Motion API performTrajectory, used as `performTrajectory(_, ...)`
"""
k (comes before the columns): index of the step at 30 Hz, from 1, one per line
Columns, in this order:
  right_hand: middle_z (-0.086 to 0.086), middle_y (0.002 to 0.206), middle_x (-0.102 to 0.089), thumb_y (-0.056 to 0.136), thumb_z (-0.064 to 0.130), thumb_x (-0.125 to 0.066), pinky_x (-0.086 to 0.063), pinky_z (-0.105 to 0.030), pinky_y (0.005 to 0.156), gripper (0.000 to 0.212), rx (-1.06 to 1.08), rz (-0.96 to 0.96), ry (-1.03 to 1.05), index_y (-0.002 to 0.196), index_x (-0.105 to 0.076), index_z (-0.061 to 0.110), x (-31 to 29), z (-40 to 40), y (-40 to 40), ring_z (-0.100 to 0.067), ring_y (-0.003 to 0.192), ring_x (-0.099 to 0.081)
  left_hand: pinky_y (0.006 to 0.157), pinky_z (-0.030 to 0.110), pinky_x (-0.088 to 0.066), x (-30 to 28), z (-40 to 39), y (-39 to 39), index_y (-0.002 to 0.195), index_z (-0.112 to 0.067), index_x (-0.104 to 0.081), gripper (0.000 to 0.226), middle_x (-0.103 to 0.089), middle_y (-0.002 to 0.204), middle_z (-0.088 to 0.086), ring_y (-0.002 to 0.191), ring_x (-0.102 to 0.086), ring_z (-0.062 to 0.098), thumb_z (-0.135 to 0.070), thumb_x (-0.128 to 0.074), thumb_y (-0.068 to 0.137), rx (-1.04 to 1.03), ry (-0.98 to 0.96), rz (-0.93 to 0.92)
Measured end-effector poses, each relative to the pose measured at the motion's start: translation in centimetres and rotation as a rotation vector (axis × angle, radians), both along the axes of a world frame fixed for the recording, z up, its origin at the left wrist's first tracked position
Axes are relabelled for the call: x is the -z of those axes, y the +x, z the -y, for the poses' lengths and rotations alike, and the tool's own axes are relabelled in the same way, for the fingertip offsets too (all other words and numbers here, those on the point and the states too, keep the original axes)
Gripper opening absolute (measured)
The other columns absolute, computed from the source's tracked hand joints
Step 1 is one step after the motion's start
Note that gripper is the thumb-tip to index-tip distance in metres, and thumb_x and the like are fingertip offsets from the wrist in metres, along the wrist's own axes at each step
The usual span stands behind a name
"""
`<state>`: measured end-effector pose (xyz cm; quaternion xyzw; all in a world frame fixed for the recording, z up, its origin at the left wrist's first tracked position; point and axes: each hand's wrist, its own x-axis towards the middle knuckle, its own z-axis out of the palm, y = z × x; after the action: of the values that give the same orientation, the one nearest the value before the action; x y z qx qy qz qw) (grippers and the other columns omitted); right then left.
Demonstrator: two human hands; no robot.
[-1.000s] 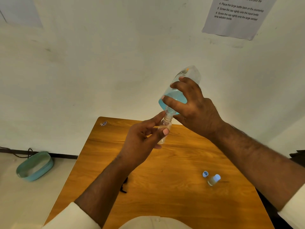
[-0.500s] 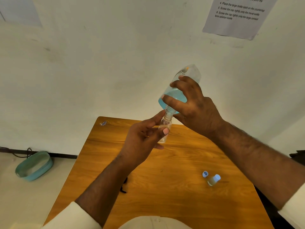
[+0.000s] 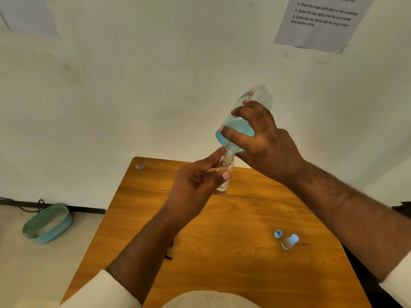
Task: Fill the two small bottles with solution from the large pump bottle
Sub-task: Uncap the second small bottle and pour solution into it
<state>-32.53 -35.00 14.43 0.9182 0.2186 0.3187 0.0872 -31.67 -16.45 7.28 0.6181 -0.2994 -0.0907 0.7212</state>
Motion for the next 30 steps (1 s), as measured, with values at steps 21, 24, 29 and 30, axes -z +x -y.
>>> performTrajectory(21, -0.026, 0.124, -0.054, 0.07, 0.013, -0.081, -0.057, -0.055, 0.067, 0.055, 0.002, 0.011, -0.002, 0.119, -0.057, 0.014, -0.09, 0.12, -0.24, -0.046, 0.121, -0.046, 0.073, 0.032, -0.061, -0.46, 0.01, -0.36, 0.138, -0.026, -0.049, 0.05, -0.07, 0.12, -0.004, 0.104, -0.069, 0.016, -0.015, -0.063, 0.091, -0.01, 0.004, 0.052)
performTrajectory(24, -0.026, 0.124, -0.054, 0.069, 0.013, -0.081, -0.057, -0.055, 0.066, 0.056, 0.003, 0.015, -0.001, 0.119, -0.056, 0.014, -0.02, 0.21, -0.31, -0.046, 0.121, -0.046, 0.072, 0.029, -0.06, -0.42, 0.08, -0.37, 0.139, -0.024, -0.049, 0.05, -0.07, 0.12, -0.005, 0.104, -0.069, 0.016, -0.012, -0.062, 0.091, -0.005, -0.004, 0.05)
performTrajectory(29, -0.025, 0.125, -0.053, 0.069, 0.012, -0.082, -0.057, -0.055, 0.067, 0.056, 0.015, 0.005, 0.008, 0.119, -0.056, 0.014, 0.12, 0.19, -0.28, -0.045, 0.122, -0.045, 0.071, 0.032, -0.061, -0.45, 0.08, -0.37, 0.137, -0.027, -0.05, 0.05, -0.071, 0.118, -0.007, 0.101, -0.07, 0.016, -0.013, -0.063, 0.091, -0.007, -0.001, 0.062)
performTrajectory(30, -0.025, 0.126, -0.053, 0.07, 0.013, -0.081, -0.057, -0.055, 0.067, 0.056, 0.015, 0.005, 0.01, 0.119, -0.056, 0.014, 0.2, 0.21, -0.26, -0.045, 0.122, -0.045, 0.071, 0.033, -0.061, -0.39, 0.07, -0.36, 0.137, -0.026, -0.05, 0.05, -0.07, 0.118, -0.006, 0.101, -0.07, 0.017, -0.013, -0.063, 0.091, -0.008, -0.001, 0.059)
